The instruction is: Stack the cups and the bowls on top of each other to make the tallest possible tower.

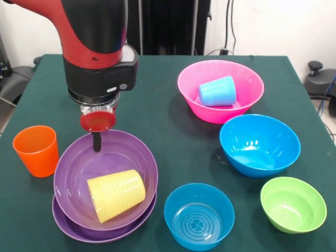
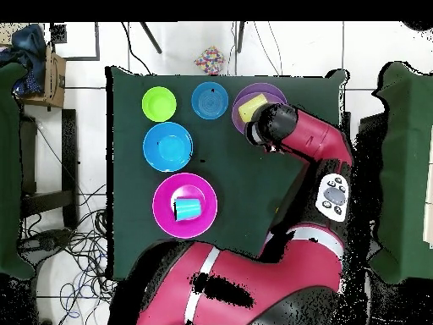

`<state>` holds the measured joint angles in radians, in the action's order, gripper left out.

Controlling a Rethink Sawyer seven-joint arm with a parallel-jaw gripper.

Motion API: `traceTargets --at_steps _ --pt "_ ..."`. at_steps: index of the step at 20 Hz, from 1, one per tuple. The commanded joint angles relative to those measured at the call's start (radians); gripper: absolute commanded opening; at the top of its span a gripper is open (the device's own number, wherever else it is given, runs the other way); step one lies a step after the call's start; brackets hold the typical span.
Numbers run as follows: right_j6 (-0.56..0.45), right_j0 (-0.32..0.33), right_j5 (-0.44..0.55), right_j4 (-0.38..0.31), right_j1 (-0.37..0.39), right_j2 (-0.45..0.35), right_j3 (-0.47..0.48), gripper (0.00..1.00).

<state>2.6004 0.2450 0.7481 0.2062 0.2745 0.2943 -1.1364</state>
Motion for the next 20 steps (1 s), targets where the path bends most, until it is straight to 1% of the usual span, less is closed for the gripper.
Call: traceTargets --at_steps 1,6,9,11,16,20 --pt "-0.071 0.006 0.097 -0.064 -0.02 -0.071 0.065 1.0" --pt "-0.063 0.003 0.095 -0.061 -0.02 -0.068 0.075 1.0" --pt "-0.066 0.005 0.112 -0.06 -0.026 -0.069 0.091 1.0" --pt "-0.062 0.002 0.107 -0.057 -0.022 -0.072 0.084 1.0" --pt "-0.014 -0.012 0.128 -0.035 -0.036 -0.069 0.113 1.0" --pt "0.02 -0.02 0.178 -0.011 -0.024 -0.073 0.127 1.0"
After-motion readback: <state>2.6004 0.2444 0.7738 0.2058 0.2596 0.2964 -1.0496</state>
